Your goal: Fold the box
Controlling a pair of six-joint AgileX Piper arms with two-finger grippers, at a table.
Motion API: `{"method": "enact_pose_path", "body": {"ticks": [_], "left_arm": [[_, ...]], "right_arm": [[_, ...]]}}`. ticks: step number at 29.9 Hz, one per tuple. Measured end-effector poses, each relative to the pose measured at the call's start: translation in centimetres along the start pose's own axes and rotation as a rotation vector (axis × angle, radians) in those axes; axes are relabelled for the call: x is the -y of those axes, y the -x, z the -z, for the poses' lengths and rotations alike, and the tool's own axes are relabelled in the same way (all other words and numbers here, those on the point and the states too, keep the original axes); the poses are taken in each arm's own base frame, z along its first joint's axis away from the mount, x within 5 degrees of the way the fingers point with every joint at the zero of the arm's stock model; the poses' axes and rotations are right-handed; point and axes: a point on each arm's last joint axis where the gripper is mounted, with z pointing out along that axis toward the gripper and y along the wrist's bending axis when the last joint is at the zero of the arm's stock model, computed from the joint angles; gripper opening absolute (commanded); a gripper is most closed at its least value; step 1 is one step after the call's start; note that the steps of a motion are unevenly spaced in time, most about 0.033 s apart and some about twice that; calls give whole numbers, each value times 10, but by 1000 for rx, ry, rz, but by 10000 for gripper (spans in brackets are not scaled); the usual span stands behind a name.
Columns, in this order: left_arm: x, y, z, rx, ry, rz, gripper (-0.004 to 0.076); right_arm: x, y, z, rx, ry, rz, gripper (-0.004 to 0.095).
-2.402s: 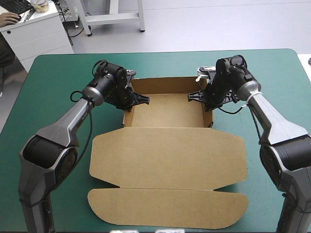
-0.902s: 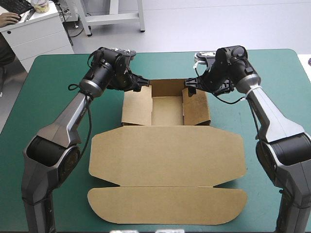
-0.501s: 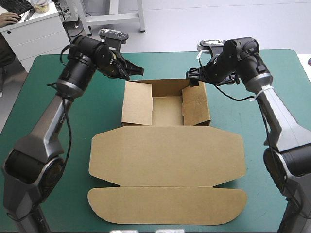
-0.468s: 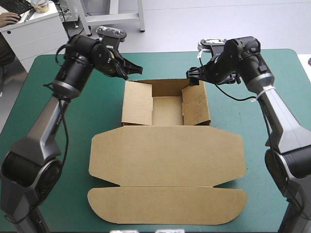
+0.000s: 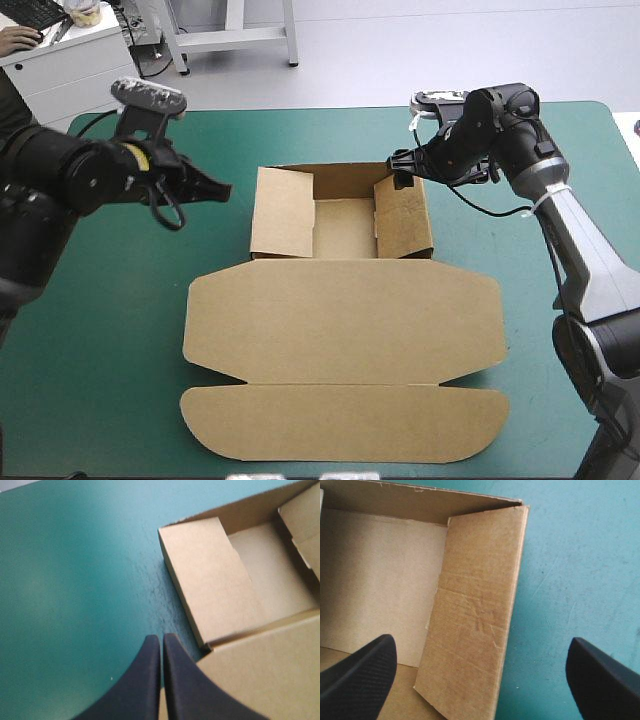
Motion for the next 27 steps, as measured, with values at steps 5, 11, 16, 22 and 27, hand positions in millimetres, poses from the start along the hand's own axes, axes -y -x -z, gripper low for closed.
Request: {"method": "enact_pose_path", "body": {"ticks": [5,11,16,22,27], "left_arm": [[-10,-49,22,-26,42,-16,0],[-18,-108,20,-86,73,-35,0],[-21,-145,24,-33,67,-36,0],[-25,-179,32,22,61,-35,0],[-28,-195,47,87,61,-29,0]], "right_arm": [[6,-2,-17,-43,-45,1,832],[7,-4,-57,-132,-28,-26,832],[10,-7,-88,-196,-26,-40,832],[11,-10,-105,-236,-13,-57,832],[8,-11,-106,-241,11,-82,778]]}}
